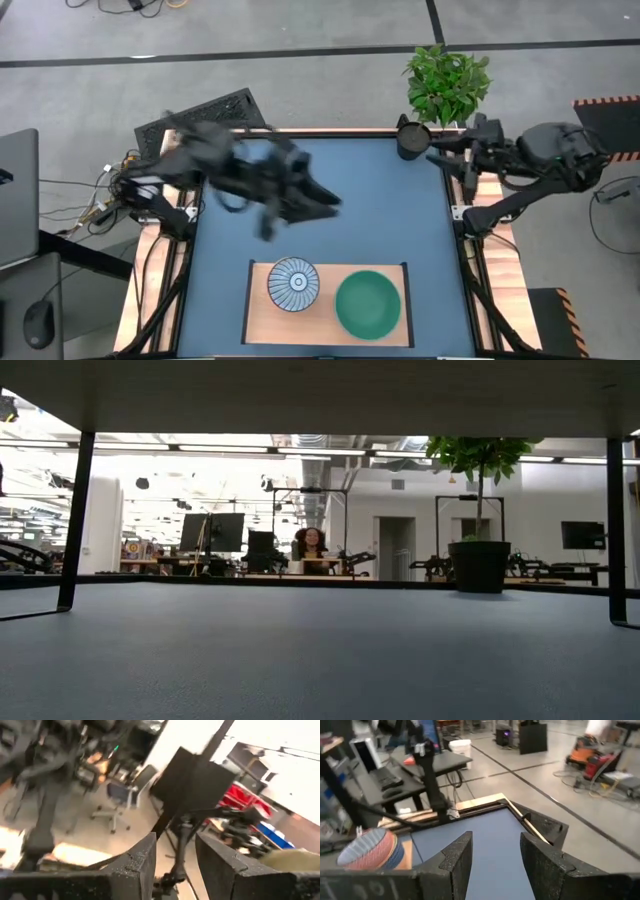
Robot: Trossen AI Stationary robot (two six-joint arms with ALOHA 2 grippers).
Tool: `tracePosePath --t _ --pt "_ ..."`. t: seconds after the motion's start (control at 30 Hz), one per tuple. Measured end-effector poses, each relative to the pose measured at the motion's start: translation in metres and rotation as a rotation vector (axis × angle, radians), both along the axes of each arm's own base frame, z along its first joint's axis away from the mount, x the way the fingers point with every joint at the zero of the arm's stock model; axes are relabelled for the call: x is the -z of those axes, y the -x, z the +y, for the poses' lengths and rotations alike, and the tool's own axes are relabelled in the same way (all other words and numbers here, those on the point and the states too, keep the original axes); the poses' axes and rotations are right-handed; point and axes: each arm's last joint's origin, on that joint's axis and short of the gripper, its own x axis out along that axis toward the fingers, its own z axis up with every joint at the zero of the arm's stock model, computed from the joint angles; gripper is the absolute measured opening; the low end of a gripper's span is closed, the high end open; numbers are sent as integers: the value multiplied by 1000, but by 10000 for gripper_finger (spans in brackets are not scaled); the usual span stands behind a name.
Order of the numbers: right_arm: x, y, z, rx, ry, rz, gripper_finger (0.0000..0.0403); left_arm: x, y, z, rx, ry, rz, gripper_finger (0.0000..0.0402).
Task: Place and stack bowls onto a shelf
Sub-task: Return to Home Position
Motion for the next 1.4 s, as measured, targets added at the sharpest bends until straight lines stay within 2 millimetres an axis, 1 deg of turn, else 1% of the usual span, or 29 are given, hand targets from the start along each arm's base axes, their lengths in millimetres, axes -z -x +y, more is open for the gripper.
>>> tracePosePath --t 0.1,0.17,0.23,0.27,0.3,0.37,0.47,0.53,0.57,0.67,0.83,0.97,1.13,1.23,1.3,1.4 --pt "1 16 -3 -35 49 24 191 -18 31 0 15 -52 -76 121" --pt "0 26 -6 -16 25 -9 191 -26 47 1 -2 -72 -108 121" --pt "-3 37 -10 8 -28 -65 191 -33 60 6 -81 -84 -128 121" --pt "-5 42 -12 7 -33 -89 191 -34 68 10 -125 -123 -126 121" --pt "-6 49 -15 1 -29 -111 191 -35 77 14 -178 -177 -106 121" --pt "-7 63 -19 -11 -27 -137 191 -32 98 23 -326 -252 -11 121" --pt "1 84 -26 -34 -39 -165 191 -20 130 36 -587 -335 188 121" --pt "11 96 -30 -33 -41 -167 191 -7 147 42 -741 -367 319 121" --pt "18 100 -32 -32 -46 -170 191 0 153 43 -792 -382 373 121" --pt "37 108 -34 -27 -65 -185 191 23 165 43 -881 -388 474 121" --pt "68 110 -36 5 -49 -218 191 65 186 45 -963 -359 516 121" --pt "88 109 -37 118 -45 -250 191 110 201 48 -1006 -304 518 121" --pt "112 104 -37 210 -49 -201 191 168 223 53 -960 -159 455 121" --pt "123 100 -37 286 -134 -225 191 199 233 55 -872 -51 371 121" --pt "127 96 -36 281 -139 -223 191 215 240 56 -795 8 302 121" --pt "129 86 -31 179 -123 -239 191 235 248 58 -648 70 154 121"
